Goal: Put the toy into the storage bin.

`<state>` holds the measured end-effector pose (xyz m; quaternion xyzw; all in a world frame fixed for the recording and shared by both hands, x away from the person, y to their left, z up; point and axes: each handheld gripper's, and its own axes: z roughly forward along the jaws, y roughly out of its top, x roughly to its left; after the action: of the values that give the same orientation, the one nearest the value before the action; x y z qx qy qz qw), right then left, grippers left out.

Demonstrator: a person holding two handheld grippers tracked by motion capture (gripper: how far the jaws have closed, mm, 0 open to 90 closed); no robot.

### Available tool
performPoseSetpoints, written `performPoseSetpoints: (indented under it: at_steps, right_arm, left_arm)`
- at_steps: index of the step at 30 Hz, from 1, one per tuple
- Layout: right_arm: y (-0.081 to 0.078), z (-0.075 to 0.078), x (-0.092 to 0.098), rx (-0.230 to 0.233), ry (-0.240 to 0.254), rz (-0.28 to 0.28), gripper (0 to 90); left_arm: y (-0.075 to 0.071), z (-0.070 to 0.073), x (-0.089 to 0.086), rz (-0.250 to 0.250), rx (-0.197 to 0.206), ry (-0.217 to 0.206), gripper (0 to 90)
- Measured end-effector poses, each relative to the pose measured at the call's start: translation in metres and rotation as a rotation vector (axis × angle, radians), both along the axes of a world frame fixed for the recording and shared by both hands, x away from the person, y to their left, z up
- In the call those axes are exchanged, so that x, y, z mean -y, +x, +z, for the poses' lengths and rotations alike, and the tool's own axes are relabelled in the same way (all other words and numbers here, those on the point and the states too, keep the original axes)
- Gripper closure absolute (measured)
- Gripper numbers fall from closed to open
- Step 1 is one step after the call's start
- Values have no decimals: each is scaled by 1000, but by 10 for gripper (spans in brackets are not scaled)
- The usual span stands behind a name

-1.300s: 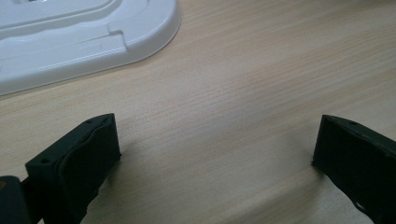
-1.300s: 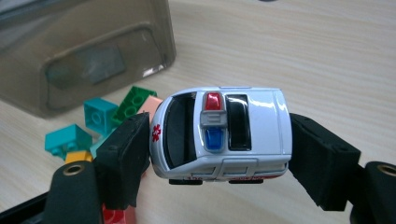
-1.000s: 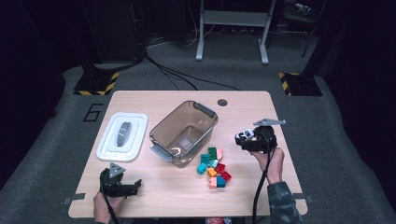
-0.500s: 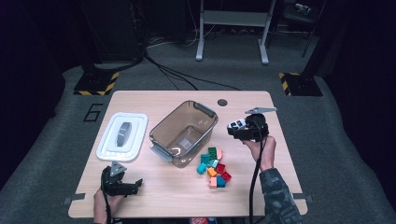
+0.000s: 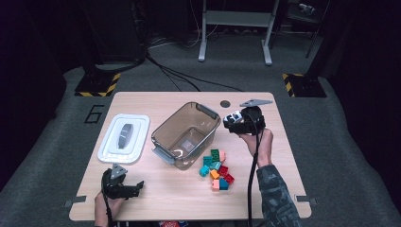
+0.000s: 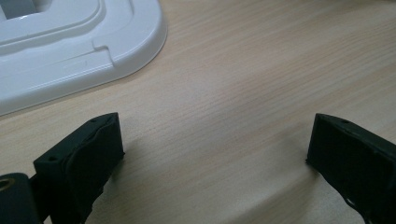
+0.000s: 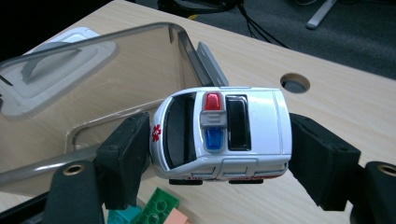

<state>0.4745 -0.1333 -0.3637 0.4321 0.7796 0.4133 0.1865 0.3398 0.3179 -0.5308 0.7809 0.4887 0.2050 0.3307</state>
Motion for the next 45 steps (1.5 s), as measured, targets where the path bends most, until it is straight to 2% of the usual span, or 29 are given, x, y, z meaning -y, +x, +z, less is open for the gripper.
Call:
performPoseSetpoints:
  at_steps: [6, 13, 17, 21, 25, 32, 42, 43, 45]
  right_arm:
    - [4, 19, -11, 24, 5, 24, 254]
    - [13, 24, -27, 13, 2, 74, 254]
    - [21, 18, -39, -5, -11, 115, 254]
    - [26, 12, -50, -25, -13, 143, 254]
    - [32, 5, -64, -38, -39, 192, 254]
    - [37, -13, -82, -94, -89, 251, 253]
    - [38, -23, -80, -123, -112, 278, 259]
    - [38, -24, -80, -120, -117, 280, 265]
    - [37, -23, -78, -113, -103, 291, 520]
  left_arm:
    - [0, 0, 0, 11, 11, -6, 49]
    - [-1, 0, 0, 14, 18, -9, 81]
    - [-1, -1, 1, 23, 33, -13, 84]
    - [-1, -1, 0, 23, 29, -19, 86]
    - [-1, -1, 0, 23, 31, -17, 89]
    - [-1, 0, -1, 17, 25, -9, 92]
    - [-1, 0, -1, 20, 24, -8, 96]
    - [-1, 0, -1, 19, 24, -8, 96]
    - [-1, 0, -1, 19, 24, -8, 97]
